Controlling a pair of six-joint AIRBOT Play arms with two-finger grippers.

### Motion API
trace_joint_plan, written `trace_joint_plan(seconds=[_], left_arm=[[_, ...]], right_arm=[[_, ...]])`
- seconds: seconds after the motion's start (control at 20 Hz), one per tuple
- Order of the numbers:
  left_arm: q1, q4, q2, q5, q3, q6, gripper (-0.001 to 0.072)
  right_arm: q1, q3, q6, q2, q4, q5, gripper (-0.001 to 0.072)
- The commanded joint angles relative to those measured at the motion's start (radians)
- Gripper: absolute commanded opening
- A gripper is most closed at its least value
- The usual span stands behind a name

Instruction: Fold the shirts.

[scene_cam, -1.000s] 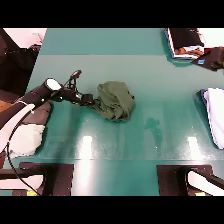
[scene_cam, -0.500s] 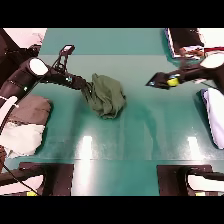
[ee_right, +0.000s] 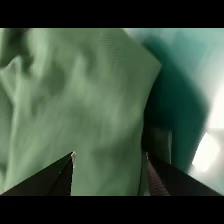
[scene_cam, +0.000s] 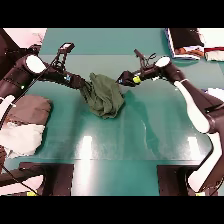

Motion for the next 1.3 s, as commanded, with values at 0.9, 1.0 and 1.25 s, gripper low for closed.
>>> trace_joint_plan(seconds=[0.9, 1.0, 1.25], left_arm=[[0.001, 0.101, 0.296, -0.045, 0.463, 0.004, 0.0037], [0.001, 0.026, 0.317, -0.05, 0.52, 0.028, 0.0037], [0.001, -0.095, 0.34, -0.115, 0.617, 0.061, 0.0037]], right_arm=[[-0.164, 0.211, 0.035, 0.508, -0.367, 0.272, 0.0018], [-0.162, 0.21, 0.035, 0.581, -0.367, 0.289, 0.0019], [-0.161, 0.21, 0.037, 0.7, -0.368, 0.39, 0.0019]])
